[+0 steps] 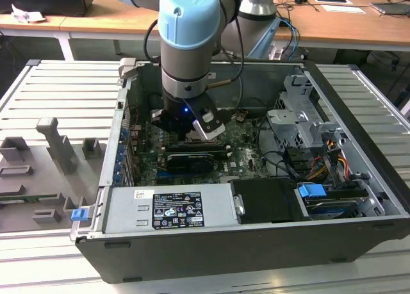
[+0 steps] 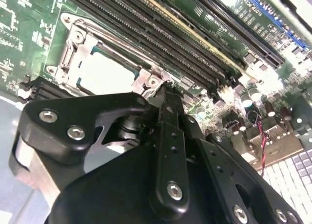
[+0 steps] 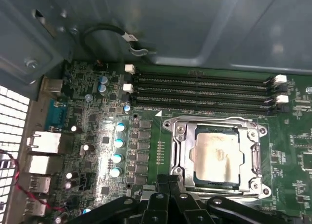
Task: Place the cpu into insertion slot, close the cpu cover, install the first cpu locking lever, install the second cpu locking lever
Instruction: 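Install the second cpu locking lever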
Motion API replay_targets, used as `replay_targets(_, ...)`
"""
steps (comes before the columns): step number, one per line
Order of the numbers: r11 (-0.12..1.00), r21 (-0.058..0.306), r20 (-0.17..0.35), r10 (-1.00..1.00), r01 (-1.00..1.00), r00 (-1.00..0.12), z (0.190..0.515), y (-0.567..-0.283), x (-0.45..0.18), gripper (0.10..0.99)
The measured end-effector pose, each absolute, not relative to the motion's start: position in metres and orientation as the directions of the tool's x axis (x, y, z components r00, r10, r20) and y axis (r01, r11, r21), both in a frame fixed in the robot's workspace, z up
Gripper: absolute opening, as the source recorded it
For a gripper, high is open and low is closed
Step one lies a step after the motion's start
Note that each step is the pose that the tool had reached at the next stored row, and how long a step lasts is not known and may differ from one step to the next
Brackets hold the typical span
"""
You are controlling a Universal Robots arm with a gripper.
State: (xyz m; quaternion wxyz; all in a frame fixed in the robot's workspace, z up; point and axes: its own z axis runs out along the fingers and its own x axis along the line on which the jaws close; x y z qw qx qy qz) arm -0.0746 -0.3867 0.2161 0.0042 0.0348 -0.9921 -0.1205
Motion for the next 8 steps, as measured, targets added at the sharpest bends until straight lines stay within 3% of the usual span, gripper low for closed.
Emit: replay_targets(8,0.969,0.239,0.000,-0.070,-0.068,-0.998,0.2216,-0.3867,-0.0747,0.106)
